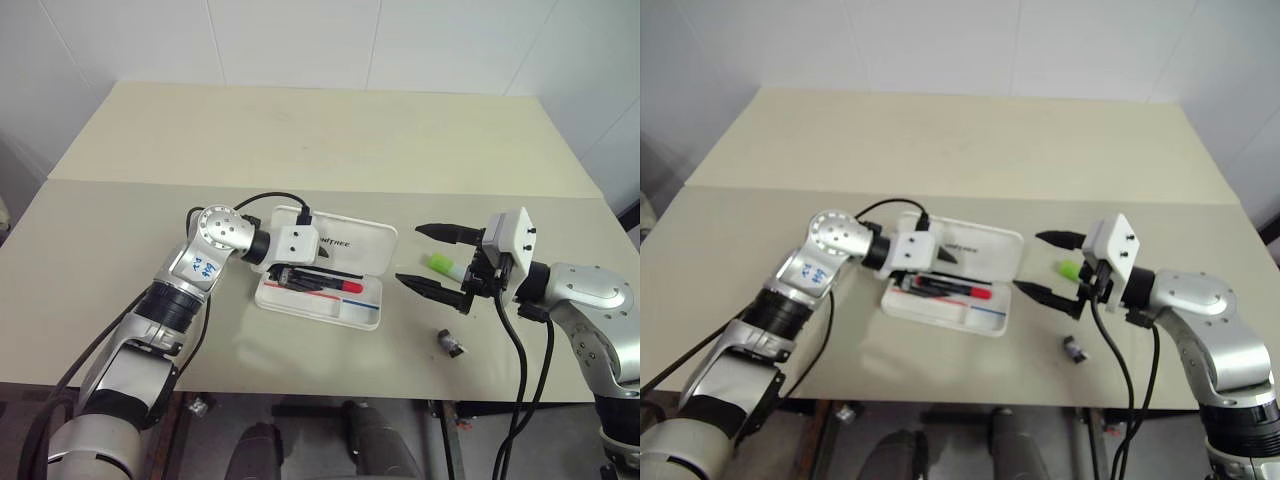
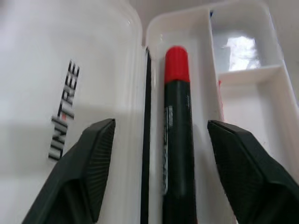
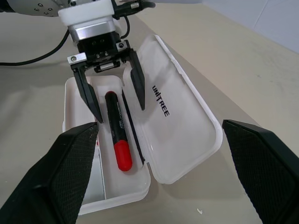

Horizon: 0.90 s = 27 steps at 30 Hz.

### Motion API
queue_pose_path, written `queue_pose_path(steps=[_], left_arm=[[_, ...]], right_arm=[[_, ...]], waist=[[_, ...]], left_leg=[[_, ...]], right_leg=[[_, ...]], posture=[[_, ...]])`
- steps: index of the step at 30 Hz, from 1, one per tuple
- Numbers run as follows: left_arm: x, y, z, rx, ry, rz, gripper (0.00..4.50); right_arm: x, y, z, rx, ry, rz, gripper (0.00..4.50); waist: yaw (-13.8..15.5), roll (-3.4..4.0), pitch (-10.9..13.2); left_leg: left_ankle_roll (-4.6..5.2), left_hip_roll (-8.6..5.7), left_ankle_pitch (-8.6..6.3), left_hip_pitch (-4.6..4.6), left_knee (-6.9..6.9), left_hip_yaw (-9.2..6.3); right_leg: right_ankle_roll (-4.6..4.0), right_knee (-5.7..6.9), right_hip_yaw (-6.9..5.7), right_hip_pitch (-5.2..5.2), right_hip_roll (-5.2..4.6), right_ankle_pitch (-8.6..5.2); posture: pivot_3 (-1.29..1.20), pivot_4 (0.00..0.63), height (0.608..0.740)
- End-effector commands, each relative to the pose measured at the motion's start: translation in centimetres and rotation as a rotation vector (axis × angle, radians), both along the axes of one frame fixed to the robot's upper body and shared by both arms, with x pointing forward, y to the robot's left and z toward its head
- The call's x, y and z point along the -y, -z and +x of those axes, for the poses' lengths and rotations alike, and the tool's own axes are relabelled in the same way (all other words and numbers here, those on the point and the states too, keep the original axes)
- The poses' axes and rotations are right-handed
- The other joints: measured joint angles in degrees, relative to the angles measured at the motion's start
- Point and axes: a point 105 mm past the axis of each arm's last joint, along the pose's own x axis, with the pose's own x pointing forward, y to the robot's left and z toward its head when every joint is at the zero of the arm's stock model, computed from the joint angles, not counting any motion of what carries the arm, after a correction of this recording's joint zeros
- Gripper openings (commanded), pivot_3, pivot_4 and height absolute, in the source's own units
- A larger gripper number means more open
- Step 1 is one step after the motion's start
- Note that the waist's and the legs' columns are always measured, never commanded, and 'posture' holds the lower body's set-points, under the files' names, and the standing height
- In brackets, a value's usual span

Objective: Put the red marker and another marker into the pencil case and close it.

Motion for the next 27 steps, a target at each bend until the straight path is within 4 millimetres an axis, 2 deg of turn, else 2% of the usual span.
queue_pose_path(steps=[1, 4, 8, 12, 16, 19, 27], left_arm=[[0.9, -2.7, -1.0, 0.042, 0.072, -0.082, 3.22], [0.4, -3.5, -2.0, -0.016, 0.078, -0.122, 3.22], [-1.6, -4.4, -3.6, -0.042, 0.120, -0.168, 4.42], [-2.9, -5.6, -4.0, -0.037, 0.139, -0.225, 4.47], [-5.0, -8.7, -4.7, -0.063, 0.142, -0.338, 4.47], [-6.6, -10.3, -5.0, -0.079, 0.093, -0.367, 4.47], [-7.6, -11.5, -5.8, -0.066, 0.042, -0.386, 4.47]], right_arm=[[-0.1, -1.1, -0.1, 0.042, -0.004, 0.006, 4.50], [0.7, -0.4, 0.5, -0.040, 0.044, -0.027, 4.50], [2.7, 0.0, 1.6, -0.104, 0.099, -0.115, 4.50], [4.8, 0.7, 3.0, -0.153, 0.165, -0.176, 4.50], [7.5, 2.0, 4.7, -0.223, 0.239, -0.243, 4.50], [9.2, 3.8, 5.6, -0.289, 0.267, -0.310, 4.50], [11.4, 6.5, 6.7, -0.365, 0.275, -0.412, 4.50]], waist=[[0.0, 0.00, 0.0], [-0.1, 0.00, 0.0], [-0.4, 0.01, 0.0], [-0.1, 0.01, 0.0], [-0.2, 0.01, 0.0], [-0.5, 0.01, 0.0], [-0.6, 0.03, 0.0]], left_leg=[[0.00, 0.00, 0.00, 0.00, 0.01, 0.00], [0.00, 0.00, 0.00, 0.01, 0.02, 0.01], [0.01, 0.02, 0.01, 0.08, -0.01, 0.03], [0.04, 0.01, 0.03, 0.08, 0.06, 0.02], [0.05, -0.01, 0.04, 0.06, 0.12, 0.03], [0.05, -0.01, 0.04, 0.08, 0.06, 0.04], [0.05, -0.01, 0.03, 0.07, 0.04, 0.05]], right_leg=[[0.00, 0.00, 0.00, 0.00, 0.00, 0.00], [0.01, 0.02, 0.02, 0.00, 0.00, 0.01], [-0.01, 0.07, 0.04, 0.00, 0.00, -0.01], [-0.04, 0.15, 0.01, 0.00, 0.00, -0.01], [-0.03, 0.16, 0.02, 0.01, -0.02, -0.01], [-0.04, 0.15, 0.02, -0.01, -0.02, -0.01], [-0.03, 0.10, 0.01, 0.00, -0.03, -0.02]], posture=[[0.00, 0.150, 0.740], [0.00, 0.150, 0.740], [0.00, 0.150, 0.740], [0.00, 0.150, 0.740], [0.00, 0.150, 0.740], [0.00, 0.150, 0.740], [0.00, 0.150, 0.740]])
